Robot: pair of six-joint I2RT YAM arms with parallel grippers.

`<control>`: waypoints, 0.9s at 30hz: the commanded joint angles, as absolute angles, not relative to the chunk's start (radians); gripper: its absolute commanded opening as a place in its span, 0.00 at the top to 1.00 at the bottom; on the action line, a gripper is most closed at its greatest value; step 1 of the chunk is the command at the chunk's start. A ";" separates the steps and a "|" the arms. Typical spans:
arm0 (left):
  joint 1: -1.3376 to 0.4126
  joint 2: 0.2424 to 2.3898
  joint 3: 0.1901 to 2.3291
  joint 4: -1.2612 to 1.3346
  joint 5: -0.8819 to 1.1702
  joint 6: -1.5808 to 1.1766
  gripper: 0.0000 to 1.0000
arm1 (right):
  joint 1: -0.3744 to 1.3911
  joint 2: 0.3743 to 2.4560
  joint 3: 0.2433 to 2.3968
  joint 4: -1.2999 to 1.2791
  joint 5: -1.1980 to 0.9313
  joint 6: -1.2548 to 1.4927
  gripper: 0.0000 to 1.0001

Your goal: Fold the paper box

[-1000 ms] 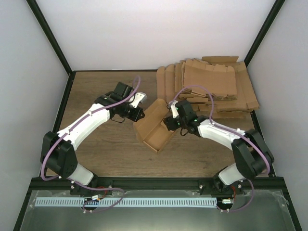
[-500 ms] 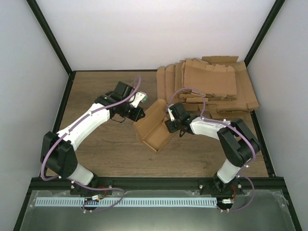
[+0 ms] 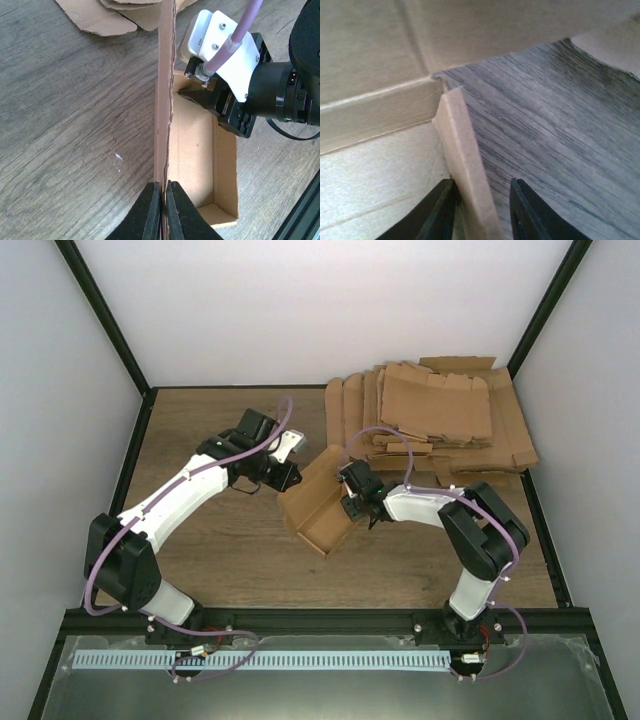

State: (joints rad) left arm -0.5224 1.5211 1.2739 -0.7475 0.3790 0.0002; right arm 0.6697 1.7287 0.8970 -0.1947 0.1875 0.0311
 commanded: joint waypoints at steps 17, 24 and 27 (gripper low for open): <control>-0.526 1.519 1.298 -0.739 0.385 0.000 0.93 | 0.691 1.668 0.893 -0.191 0.195 0.024 0.80; -0.527 1.518 1.296 -0.743 0.394 0.004 0.91 | 0.691 1.653 0.893 -0.190 0.156 0.014 0.63; -0.528 1.517 1.295 -0.745 0.397 0.008 0.90 | 0.690 1.666 0.907 -0.197 0.155 0.008 0.64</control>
